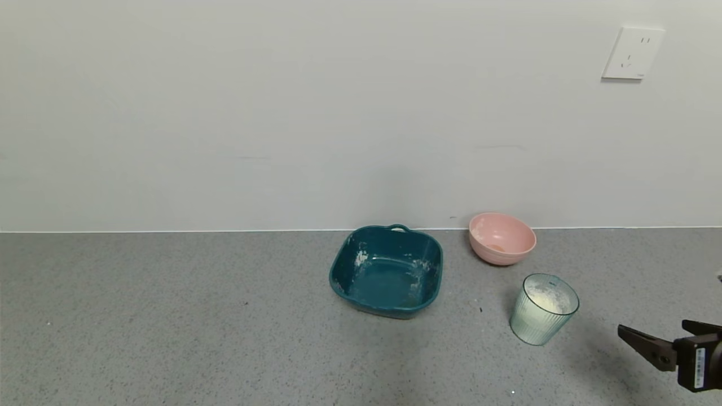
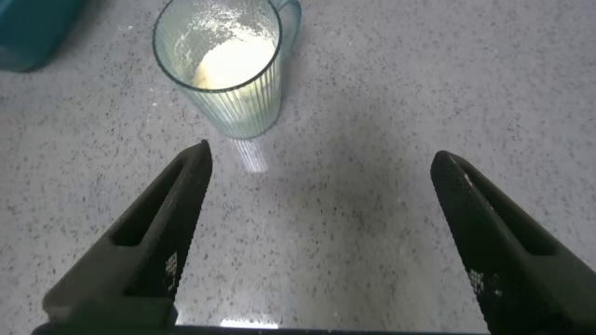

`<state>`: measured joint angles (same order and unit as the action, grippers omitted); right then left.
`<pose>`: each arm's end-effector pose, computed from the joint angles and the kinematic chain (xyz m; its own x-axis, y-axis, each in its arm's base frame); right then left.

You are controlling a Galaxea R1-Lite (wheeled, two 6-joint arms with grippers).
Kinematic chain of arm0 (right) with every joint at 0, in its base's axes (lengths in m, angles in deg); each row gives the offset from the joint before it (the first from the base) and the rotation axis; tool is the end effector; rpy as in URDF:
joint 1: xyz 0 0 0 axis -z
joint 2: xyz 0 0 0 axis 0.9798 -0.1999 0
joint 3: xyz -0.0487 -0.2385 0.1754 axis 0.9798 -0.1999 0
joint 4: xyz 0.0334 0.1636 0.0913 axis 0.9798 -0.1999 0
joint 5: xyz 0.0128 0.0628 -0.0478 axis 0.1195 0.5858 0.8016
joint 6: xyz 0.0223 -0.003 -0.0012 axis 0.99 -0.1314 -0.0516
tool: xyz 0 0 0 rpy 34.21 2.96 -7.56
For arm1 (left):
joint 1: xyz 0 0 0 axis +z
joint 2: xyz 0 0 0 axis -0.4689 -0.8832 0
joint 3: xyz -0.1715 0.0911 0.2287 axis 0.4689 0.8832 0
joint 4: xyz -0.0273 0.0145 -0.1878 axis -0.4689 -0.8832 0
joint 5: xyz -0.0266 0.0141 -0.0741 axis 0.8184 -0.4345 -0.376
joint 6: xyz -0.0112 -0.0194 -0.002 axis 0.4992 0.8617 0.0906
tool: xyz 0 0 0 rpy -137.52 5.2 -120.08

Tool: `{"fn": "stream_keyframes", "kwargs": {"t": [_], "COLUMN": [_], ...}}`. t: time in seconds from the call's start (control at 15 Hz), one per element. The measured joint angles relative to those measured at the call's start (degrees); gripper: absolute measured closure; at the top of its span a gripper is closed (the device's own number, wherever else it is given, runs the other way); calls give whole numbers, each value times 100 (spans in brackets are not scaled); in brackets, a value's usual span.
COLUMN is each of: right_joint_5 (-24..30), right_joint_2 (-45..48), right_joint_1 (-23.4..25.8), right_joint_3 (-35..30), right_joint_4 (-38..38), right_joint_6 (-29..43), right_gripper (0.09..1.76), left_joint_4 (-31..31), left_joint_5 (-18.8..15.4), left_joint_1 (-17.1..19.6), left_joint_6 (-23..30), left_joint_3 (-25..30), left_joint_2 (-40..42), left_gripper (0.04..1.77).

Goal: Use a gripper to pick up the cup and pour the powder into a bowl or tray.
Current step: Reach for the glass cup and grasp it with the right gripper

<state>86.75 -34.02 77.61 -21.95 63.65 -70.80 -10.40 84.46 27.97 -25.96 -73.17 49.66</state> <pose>0.1550 0.0030 0.1445 0.8733 0.0427 -0.4852 -0.0407 0.9991 0.0148 -0.0230 0.0000 0.0765 1.0000 0.0013 0.0060 -0.0014 0.9999 0.0109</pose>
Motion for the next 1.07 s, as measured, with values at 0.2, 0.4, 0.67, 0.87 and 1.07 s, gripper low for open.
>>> {"fn": "stream_keyframes", "kwargs": {"t": [0.2,0.4,0.67,0.87,1.07], "right_joint_5": [41,236,243,300,313], "right_joint_2": [-716,-1128,-1725,-2321,-2836], "right_joint_1": [-96,-435,-645,-664,-728], "right_joint_3": [-41,-67,11,2,41], "right_joint_4": [594,835,1302,2170,2616], "right_joint_6": [-2,11,30,27,28], "right_gripper": [14,14,14,14,14], "left_joint_4": [0,-2,2,0,0], "left_joint_5": [0,0,0,0,0], "left_joint_1": [0,0,0,0,0], "left_joint_6": [0,0,2,2,2], "left_joint_3": [0,0,0,0,0], "left_joint_2": [0,0,0,0,0], "left_gripper": [9,9,9,9,9]}}
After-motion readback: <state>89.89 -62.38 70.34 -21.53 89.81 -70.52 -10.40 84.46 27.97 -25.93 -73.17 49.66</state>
